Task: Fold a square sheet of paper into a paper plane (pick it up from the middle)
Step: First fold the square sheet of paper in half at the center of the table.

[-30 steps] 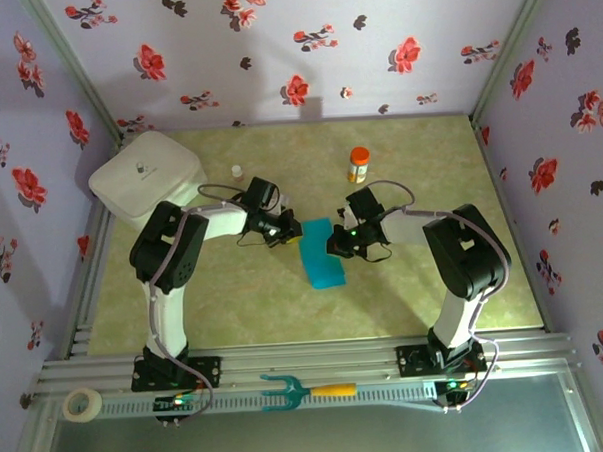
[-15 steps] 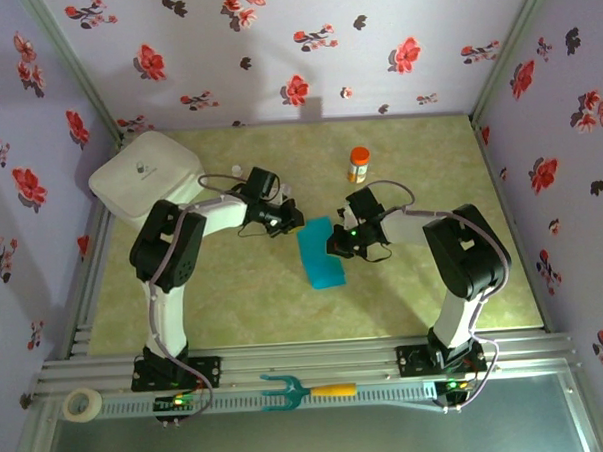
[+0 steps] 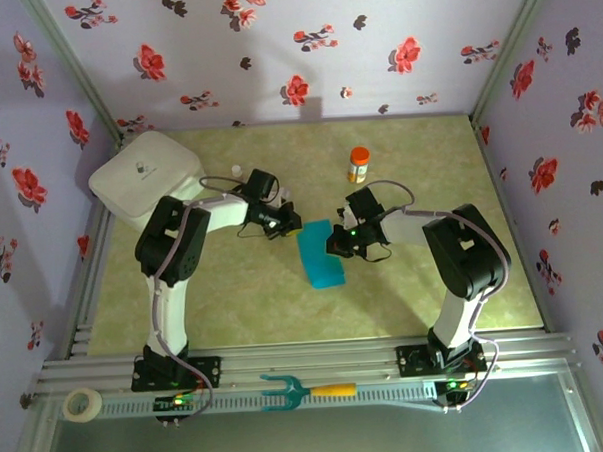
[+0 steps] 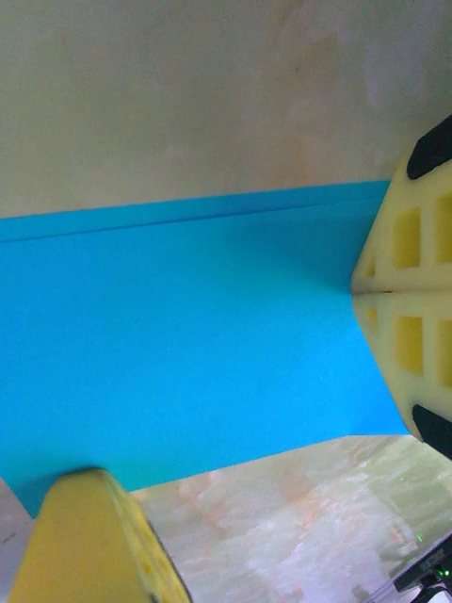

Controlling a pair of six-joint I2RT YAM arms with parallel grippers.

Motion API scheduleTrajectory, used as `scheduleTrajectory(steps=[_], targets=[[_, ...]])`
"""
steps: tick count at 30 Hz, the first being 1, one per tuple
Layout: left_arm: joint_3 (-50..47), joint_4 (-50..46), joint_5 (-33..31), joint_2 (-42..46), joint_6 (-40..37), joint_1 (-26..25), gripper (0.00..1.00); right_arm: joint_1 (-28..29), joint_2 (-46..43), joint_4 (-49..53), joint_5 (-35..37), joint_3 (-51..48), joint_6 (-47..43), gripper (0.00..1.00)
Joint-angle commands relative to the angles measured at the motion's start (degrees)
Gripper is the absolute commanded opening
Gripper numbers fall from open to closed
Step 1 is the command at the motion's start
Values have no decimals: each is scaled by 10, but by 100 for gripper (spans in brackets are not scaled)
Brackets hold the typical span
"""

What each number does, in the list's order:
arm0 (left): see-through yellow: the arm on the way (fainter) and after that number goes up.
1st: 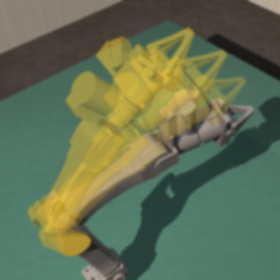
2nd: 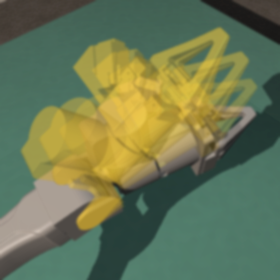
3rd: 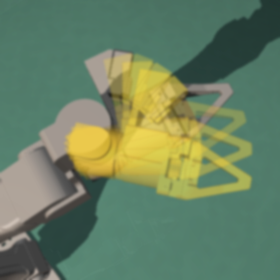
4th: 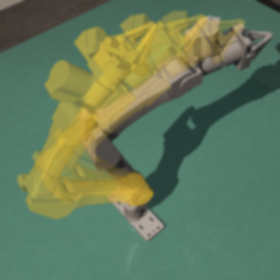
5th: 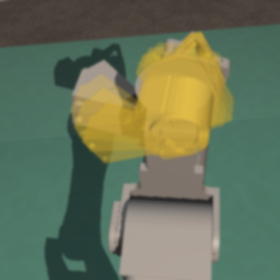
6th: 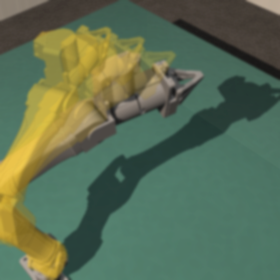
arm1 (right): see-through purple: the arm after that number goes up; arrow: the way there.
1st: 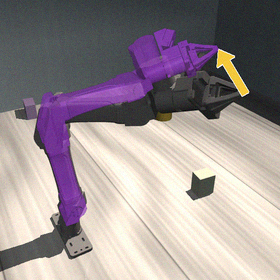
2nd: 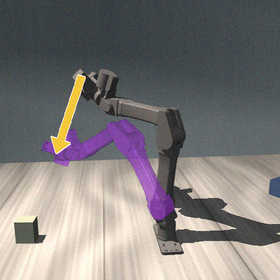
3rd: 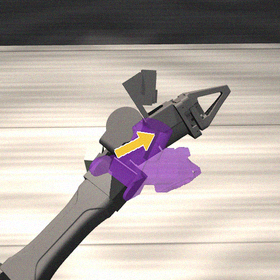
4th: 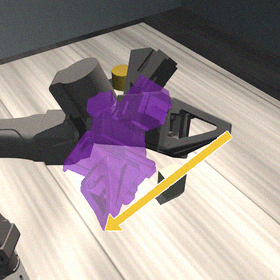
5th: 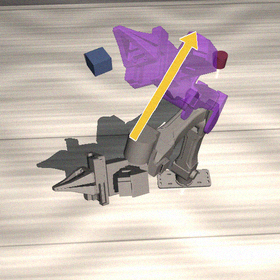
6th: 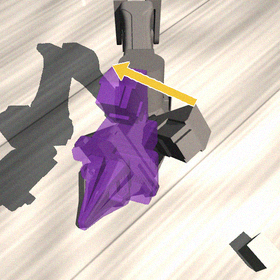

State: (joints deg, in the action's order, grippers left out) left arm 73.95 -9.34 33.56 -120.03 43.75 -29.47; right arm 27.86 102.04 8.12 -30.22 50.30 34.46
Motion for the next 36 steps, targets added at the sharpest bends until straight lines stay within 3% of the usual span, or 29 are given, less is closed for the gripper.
scheduleTrajectory(steps=[1,9,18,30,36], targets=[[25,-38,-83,-21,-1,29,0,0,32,62,51,-27,-2,0],[62,-69,-90,-35,1,33,0,0,33,58,49,-28,1,0],[33,-79,-114,82,-3,24,0,1,34,14,42,-43,46,0],[-67,-13,-15,126,25,-80,0,1,26,0,43,-52,57,0],[-124,63,0,126,63,-97,0,0,24,4,48,-52,55,0]])
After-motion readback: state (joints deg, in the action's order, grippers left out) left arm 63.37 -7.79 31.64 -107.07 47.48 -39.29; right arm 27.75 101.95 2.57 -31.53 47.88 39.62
